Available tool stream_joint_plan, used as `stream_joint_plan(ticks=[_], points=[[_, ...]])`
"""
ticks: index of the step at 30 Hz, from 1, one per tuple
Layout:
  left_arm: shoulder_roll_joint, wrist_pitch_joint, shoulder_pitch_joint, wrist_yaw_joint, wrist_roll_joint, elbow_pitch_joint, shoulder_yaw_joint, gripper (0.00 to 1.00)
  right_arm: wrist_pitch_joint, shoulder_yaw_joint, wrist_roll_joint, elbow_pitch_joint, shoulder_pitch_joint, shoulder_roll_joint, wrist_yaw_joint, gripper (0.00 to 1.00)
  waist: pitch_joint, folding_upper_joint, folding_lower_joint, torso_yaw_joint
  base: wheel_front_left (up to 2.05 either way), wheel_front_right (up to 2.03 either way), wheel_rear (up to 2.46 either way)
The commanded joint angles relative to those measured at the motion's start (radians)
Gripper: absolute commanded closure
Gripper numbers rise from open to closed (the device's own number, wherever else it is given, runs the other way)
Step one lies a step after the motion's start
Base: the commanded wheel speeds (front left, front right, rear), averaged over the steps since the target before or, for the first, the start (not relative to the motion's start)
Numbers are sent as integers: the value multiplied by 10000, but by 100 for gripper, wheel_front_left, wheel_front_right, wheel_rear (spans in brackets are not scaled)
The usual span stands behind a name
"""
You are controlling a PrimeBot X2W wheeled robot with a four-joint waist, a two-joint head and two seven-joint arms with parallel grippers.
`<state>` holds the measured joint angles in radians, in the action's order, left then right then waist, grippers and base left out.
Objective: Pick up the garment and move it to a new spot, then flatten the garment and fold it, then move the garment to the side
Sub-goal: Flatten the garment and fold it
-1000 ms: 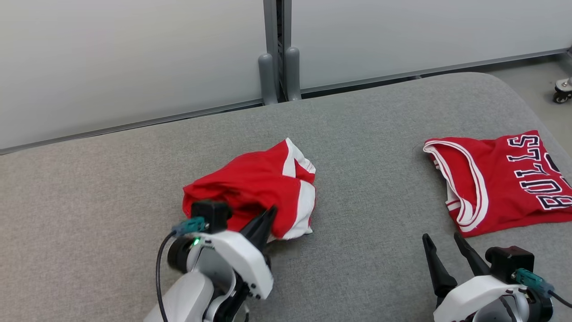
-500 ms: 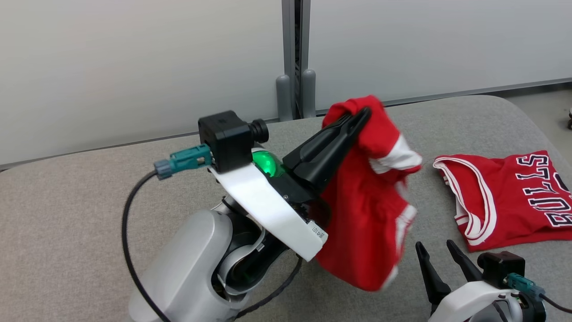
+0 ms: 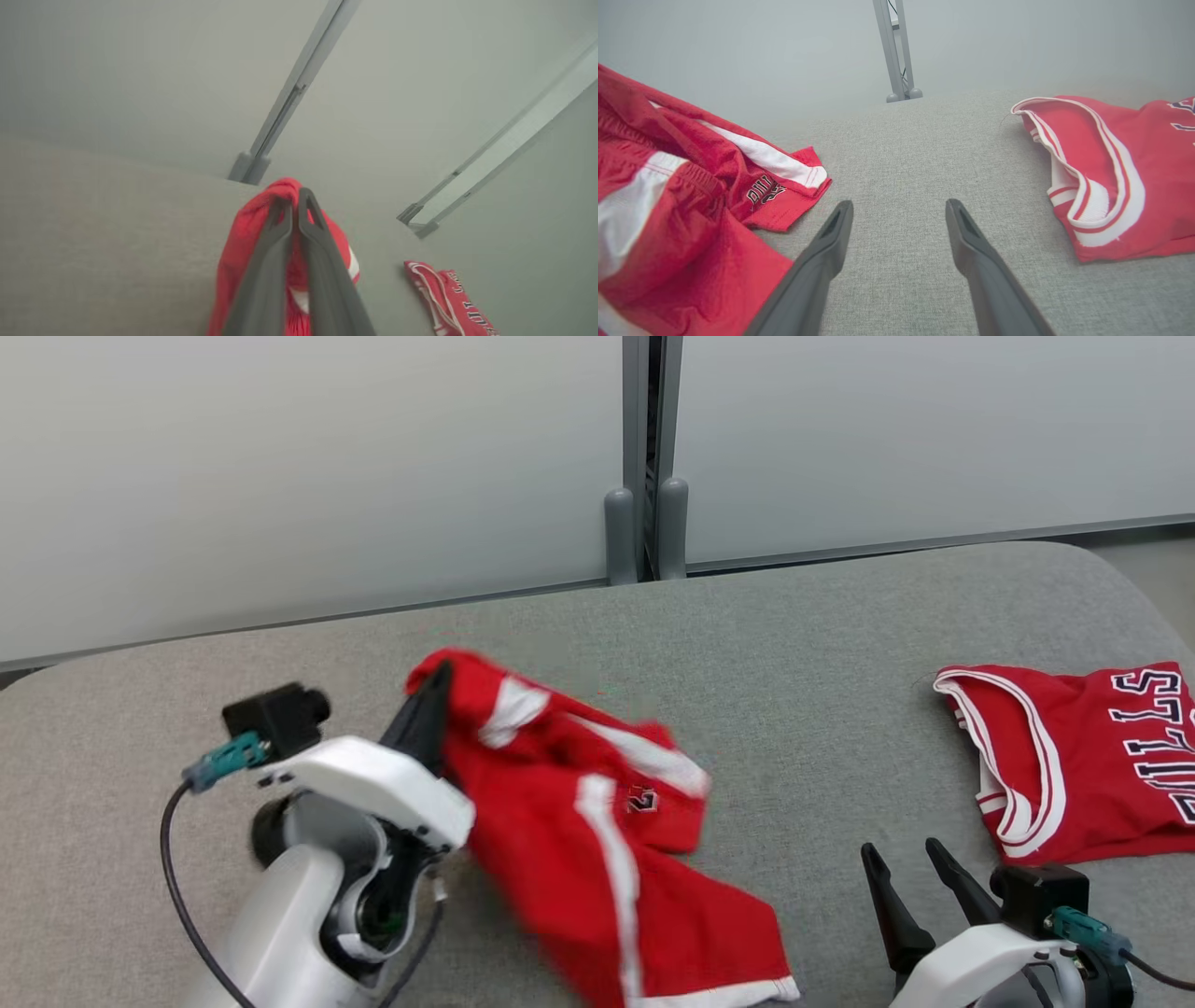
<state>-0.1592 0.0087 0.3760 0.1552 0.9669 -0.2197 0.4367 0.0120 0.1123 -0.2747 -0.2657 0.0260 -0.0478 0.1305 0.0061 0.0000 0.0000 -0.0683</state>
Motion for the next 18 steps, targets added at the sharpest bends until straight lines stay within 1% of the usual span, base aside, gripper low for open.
stream_joint_plan(ticks=[1, 4, 7, 8, 10, 12, 14, 18], points=[[-153, -394, 77, 163, -299, -761, -161, 0, -14, 56, -28, 43, 89, -57, 7, 0, 96, 0, 0, 29, 0, 0, 0], [-263, -1008, 237, 398, -437, -2581, -493, 0, -60, 167, -59, 64, 235, -54, 7, 0, 280, 0, 0, -30, 0, 0, 0], [-324, -1578, 373, 289, -342, -3629, -845, 0, -98, 160, 17, 113, 293, -66, 7, 0, 464, 0, 0, -59, 0, 0, 0], [-356, -1706, 361, 181, -328, -3842, -900, 0, -99, 149, 58, 144, 306, -62, 7, 0, 513, 0, 0, -44, 0, 0, 0], [-410, -1821, 320, 94, -294, -3992, -953, 0, -173, 122, 110, 169, 321, -54, 7, 0, 554, 0, 0, -26, 0, 0, 0], [-621, -1992, 191, -106, -474, -4143, -891, 0, -378, 185, 162, 267, 355, -54, 7, 0, 616, 0, 0, 6, 0, 0, 0], [-863, -2226, -55, -215, -788, -4066, -758, 0, -647, 220, 189, 426, 367, -59, 7, 0, 653, 0, 0, 59, 0, 0, 0], [-1288, -2576, -657, -400, -1525, -3126, -432, 0, -1606, 502, 84, 690, 182, -178, 7, 0, 712, 0, 0, 335, 0, 0, 0]])
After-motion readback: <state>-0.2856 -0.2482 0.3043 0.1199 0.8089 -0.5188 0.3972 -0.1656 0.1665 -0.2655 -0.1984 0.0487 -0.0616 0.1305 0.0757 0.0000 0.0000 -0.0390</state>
